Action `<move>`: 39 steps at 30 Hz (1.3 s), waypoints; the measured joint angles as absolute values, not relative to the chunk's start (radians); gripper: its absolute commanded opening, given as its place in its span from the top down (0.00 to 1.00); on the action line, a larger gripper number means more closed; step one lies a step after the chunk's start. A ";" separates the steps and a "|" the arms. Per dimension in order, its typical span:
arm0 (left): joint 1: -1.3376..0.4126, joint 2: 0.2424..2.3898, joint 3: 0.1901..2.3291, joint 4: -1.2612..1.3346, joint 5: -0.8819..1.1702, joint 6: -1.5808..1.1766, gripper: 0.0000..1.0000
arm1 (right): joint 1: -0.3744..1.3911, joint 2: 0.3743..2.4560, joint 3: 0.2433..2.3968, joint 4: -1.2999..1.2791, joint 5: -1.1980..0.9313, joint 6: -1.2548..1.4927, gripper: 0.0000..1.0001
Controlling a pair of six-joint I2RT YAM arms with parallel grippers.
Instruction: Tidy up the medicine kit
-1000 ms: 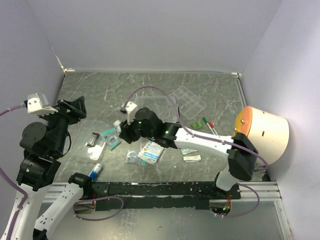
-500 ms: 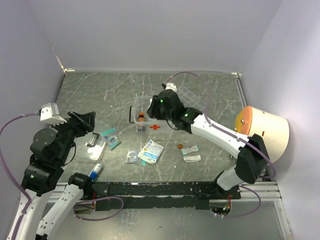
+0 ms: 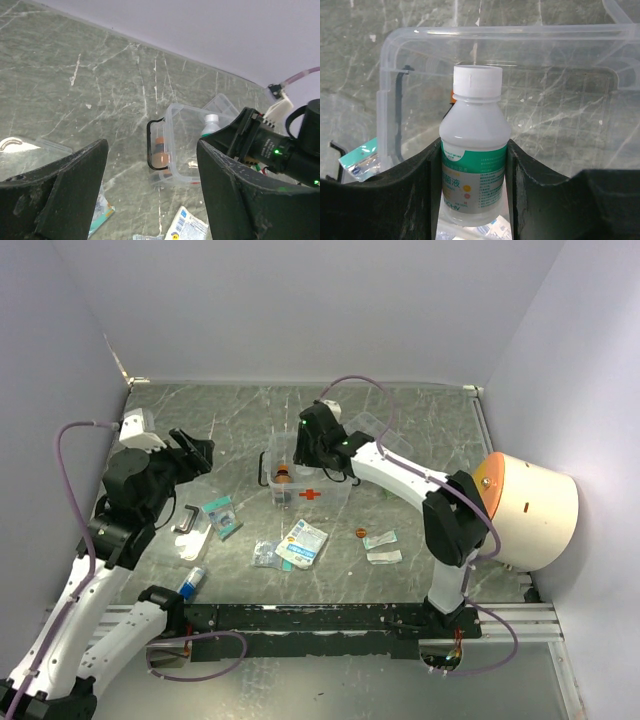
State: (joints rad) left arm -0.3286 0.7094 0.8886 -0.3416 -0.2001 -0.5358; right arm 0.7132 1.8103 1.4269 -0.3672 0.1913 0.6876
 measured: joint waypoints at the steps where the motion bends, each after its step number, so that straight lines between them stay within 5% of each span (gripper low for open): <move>1: -0.329 0.717 0.887 -0.334 -0.202 -0.539 0.18 | 0.712 1.827 1.439 -0.373 0.191 0.686 0.70; 20: -0.325 0.733 0.842 -0.296 -0.242 -0.577 0.18 | 0.704 2.087 1.638 -0.553 0.105 0.627 0.64; 32: -0.323 0.738 0.833 -0.297 -0.251 -0.596 0.18 | 0.698 2.113 1.652 -0.608 0.051 0.634 0.44; 39: -0.323 0.742 0.833 -0.297 -0.251 -0.596 0.18 | 0.690 2.115 1.688 -0.610 0.066 0.610 0.56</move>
State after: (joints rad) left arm -0.3233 0.7418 0.8326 -0.2970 -0.2508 -0.5957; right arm 0.6899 2.1151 1.6878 -0.6098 0.0662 0.6098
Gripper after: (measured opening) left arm 0.819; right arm 0.508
